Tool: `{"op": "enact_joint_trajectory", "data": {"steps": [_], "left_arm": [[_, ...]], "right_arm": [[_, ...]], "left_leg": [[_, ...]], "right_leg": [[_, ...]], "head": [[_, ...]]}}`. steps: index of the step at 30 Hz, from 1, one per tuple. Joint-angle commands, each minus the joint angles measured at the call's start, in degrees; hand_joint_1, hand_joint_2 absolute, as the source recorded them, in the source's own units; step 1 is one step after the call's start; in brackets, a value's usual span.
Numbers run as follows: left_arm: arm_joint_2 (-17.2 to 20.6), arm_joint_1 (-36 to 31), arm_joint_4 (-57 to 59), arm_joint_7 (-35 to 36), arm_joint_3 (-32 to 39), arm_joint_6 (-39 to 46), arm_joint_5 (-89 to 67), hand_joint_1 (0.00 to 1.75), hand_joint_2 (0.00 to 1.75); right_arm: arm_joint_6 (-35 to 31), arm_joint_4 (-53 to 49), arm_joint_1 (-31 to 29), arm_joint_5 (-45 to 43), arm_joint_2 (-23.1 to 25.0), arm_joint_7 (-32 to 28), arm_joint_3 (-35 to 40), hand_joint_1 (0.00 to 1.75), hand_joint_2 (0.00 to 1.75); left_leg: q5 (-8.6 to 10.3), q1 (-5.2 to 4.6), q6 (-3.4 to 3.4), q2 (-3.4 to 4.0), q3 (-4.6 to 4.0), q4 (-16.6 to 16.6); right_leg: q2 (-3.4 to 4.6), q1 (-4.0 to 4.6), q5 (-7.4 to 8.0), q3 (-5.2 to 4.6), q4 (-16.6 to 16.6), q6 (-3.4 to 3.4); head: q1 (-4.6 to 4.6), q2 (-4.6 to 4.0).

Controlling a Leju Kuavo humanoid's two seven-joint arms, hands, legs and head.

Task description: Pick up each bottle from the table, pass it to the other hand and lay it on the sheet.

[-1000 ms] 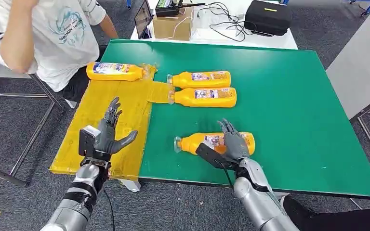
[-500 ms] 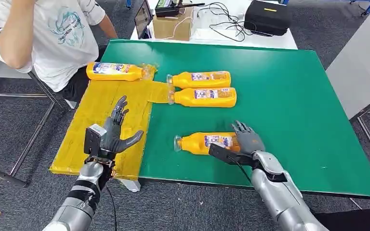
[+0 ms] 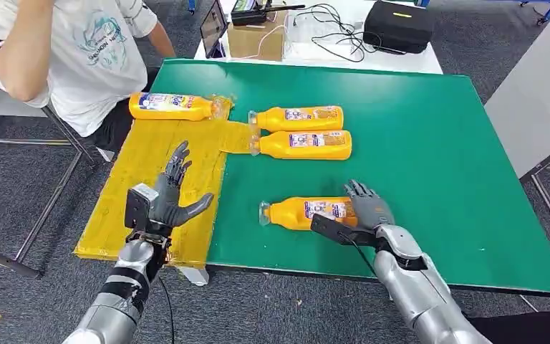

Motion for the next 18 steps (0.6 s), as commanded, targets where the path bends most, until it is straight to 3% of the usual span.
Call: {"op": "enact_joint_trajectory", "data": {"steps": [1,2,3,4,8,18], "left_arm": [[-0.4,-3.1,4.5,0.1,2.0,-0.5,-0.5,0.0,1.75],[-0.4,-3.3,4.8,0.1,2.0,-0.6,-0.6,0.0,1.75],[-0.4,-3.5,5.1,0.1,2.0,-0.8,-0.7,0.0,1.75],[-0.1,-4.4,6.8,0.4,1.6,-2.0,-0.5,0.0,1.75],[0.1,-6.0,9.4,0.1,1.2,-2.1,-0.3,0.0,1.75],[0.1,-7.9,12.2,0.3,-0.4,-0.2,-0.9,0.0,1.75]], "right_arm": [[2.1,6.5,-3.3,0.0,-1.4,1.3,2.9,0.0,1.75],[2.7,8.0,-4.3,0.2,-1.5,1.4,3.5,0.0,1.75],[3.1,9.0,-5.0,0.2,-1.5,1.2,3.8,1.75,1.75],[7.9,13.5,-7.2,-2.4,-0.9,-2.0,4.1,1.75,1.75],[8.4,19.1,-9.1,-5.8,-0.3,-7.0,4.1,1.75,1.75],[9.0,18.8,-8.9,-10.6,-1.6,-8.0,6.7,1.75,1.75]], "left_leg": [[-0.13,0.05,-0.07,-0.01,0.27,0.0],[-0.11,0.04,-0.06,0.0,0.23,0.0],[-0.06,0.02,-0.04,0.0,0.15,0.0],[-0.13,0.05,-0.07,0.02,0.26,0.0],[-0.07,0.05,-0.05,0.06,0.24,0.0],[-0.01,0.06,0.0,-0.07,0.36,0.0]], "right_leg": [[-0.04,0.06,-0.14,0.28,0.0,-0.1],[-0.03,0.05,-0.12,0.24,0.0,-0.09],[-0.03,0.03,-0.06,0.15,0.0,-0.05],[-0.02,0.07,-0.12,0.27,0.0,-0.09],[-0.01,0.06,-0.05,0.25,0.0,-0.07],[-0.14,0.08,-0.04,0.39,-0.1,-0.05]], "head": [[0.0,0.02],[-0.02,0.0],[-0.02,0.02],[-0.02,0.0],[-0.02,0.0],[-0.02,0.0]]}}
